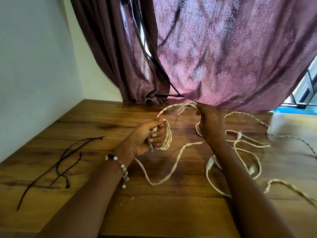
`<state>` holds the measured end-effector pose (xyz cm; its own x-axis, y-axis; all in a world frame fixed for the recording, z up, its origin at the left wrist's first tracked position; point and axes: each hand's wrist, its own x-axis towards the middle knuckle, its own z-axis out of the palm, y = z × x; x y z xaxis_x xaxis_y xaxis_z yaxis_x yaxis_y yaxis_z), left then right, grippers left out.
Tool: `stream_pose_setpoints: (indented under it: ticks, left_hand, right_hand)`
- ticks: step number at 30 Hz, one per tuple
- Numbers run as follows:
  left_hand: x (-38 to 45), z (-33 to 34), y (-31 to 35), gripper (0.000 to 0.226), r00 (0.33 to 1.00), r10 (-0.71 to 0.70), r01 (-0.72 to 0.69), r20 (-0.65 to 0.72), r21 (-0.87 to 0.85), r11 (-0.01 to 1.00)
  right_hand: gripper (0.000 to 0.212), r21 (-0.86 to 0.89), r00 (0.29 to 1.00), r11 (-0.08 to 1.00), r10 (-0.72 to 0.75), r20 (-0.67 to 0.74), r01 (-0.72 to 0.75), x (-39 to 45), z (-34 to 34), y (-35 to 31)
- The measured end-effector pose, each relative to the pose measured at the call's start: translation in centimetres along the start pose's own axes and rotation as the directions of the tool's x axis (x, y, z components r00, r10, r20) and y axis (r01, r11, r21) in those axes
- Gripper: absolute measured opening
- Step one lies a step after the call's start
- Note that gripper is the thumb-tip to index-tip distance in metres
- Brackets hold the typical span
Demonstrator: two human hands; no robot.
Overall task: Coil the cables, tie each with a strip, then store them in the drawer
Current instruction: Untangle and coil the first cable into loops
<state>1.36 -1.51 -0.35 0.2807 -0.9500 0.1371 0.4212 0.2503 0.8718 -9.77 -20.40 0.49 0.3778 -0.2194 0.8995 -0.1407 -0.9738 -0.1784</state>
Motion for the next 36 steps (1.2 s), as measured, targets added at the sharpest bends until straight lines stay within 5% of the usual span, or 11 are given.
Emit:
stream_pose_setpoints:
  ticks: [3, 5, 8, 12, 14, 21, 25, 27, 29, 32, 36]
  left_hand:
    - [0.4, -0.4, 0.4, 0.027, 0.998, 0.055, -0.052, 0.010, -0.186, 0.981]
    - [0.5, -1.0, 0.8, 0.031, 0.996, 0.086, -0.083, -0.006, -0.330, 0.940]
    - [0.5, -1.9, 1.3, 0.042, 0.986, 0.166, -0.148, -0.005, -0.481, 0.864]
    - [0.5, -3.0, 1.7, 0.052, 0.951, 0.251, -0.310, -0.182, -0.527, 0.791]
    - [0.4, -3.1, 2.0, 0.052, 0.918, 0.296, -0.393, -0.264, -0.510, 0.765]
    - [-0.2, -4.0, 2.9, 0.049, 0.841, 0.389, -0.538, -0.377, -0.505, 0.674]
    - [-0.8, -4.6, 3.4, 0.053, 0.807, 0.422, -0.586, -0.413, -0.473, 0.658]
    - [-0.8, -4.5, 3.3, 0.053, 0.805, 0.424, -0.584, -0.414, -0.430, 0.689]
    - [-0.7, -4.3, 3.2, 0.051, 0.805, 0.434, -0.579, -0.404, -0.378, 0.722]
    - [-0.3, -4.2, 3.1, 0.043, 0.808, 0.426, -0.561, -0.407, -0.311, 0.768]
    - [0.0, -4.1, 2.6, 0.041, 0.822, 0.394, -0.523, -0.412, -0.273, 0.807]
  right_hand:
    - [0.041, 0.022, 0.998, 0.998, 0.062, 0.018, -0.062, -0.3, 0.2, 0.0]
    - [0.030, 0.124, 0.957, 0.950, 0.281, 0.071, -0.288, -0.5, 0.4, -0.5]
    - [0.020, 0.480, 0.687, 0.499, 0.607, 0.401, -0.721, -0.8, 0.6, -2.6]
    - [0.014, 0.535, 0.439, -0.077, 0.478, 0.761, -0.842, -1.0, 0.5, -4.6]
    - [0.020, 0.495, 0.399, -0.185, 0.389, 0.830, -0.849, -0.9, 0.4, -4.9]
    - [0.016, 0.268, 0.250, -0.045, 0.243, 0.937, -0.962, -1.6, 1.0, -6.3]
    - [0.018, 0.158, 0.335, 0.485, 0.304, 0.892, -0.860, -2.0, 1.5, -7.1]
    - [0.012, 0.102, 0.393, 0.760, 0.211, 0.895, -0.641, -2.3, 1.4, -7.4]
    - [0.021, 0.101, 0.438, 0.970, 0.007, 0.899, -0.223, -2.5, 1.2, -7.9]
    - [0.037, 0.050, 0.385, 0.997, -0.068, 0.920, 0.055, -2.6, 1.1, -8.9]
    - [0.041, -0.014, 0.402, 0.975, -0.078, 0.912, 0.221, -2.7, 1.3, -9.5]
